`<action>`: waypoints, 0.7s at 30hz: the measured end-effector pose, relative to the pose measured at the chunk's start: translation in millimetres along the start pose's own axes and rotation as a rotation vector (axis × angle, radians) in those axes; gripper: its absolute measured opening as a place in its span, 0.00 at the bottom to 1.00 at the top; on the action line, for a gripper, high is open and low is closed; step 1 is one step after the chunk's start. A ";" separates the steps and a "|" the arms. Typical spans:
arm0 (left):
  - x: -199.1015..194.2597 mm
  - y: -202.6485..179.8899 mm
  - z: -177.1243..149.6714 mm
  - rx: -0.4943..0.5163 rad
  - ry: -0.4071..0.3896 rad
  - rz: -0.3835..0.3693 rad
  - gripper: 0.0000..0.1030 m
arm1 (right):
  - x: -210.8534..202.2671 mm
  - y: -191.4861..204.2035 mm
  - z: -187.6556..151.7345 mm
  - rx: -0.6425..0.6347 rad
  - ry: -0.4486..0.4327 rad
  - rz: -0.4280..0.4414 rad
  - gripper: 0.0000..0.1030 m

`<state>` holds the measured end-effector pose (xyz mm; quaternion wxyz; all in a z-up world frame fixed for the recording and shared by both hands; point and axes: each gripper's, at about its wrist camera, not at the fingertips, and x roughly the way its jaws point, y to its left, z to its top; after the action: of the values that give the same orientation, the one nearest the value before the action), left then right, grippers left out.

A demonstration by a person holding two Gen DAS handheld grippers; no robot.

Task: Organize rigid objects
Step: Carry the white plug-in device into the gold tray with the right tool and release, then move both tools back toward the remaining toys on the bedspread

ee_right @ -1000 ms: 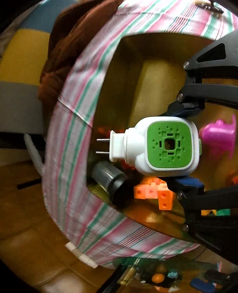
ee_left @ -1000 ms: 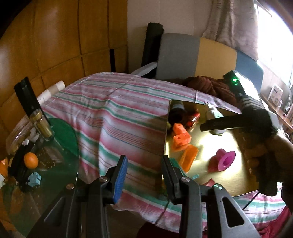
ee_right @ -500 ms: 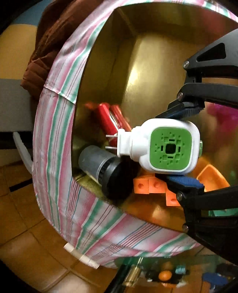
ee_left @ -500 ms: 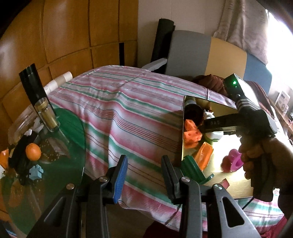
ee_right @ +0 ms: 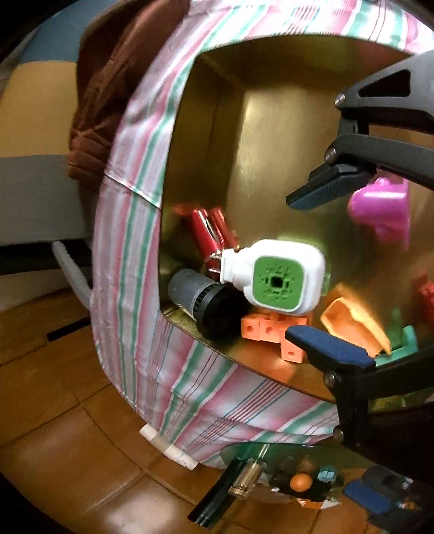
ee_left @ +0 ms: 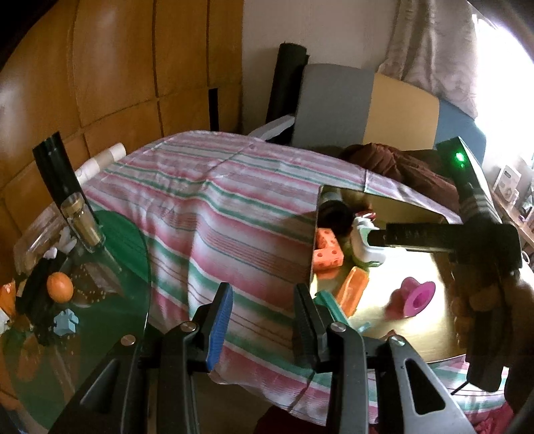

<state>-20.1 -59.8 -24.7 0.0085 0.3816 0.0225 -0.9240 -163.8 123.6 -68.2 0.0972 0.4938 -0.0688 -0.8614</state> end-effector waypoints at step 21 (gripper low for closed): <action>-37.6 -48.4 6.9 0.127 -0.092 -0.052 0.36 | -123.0 -38.8 -62.6 -0.121 -0.311 -0.195 0.72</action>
<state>0.1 -11.8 8.4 -0.0388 0.3378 -0.0266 -0.9401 -52.8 188.8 -5.1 0.0312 0.3523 0.0170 -0.9352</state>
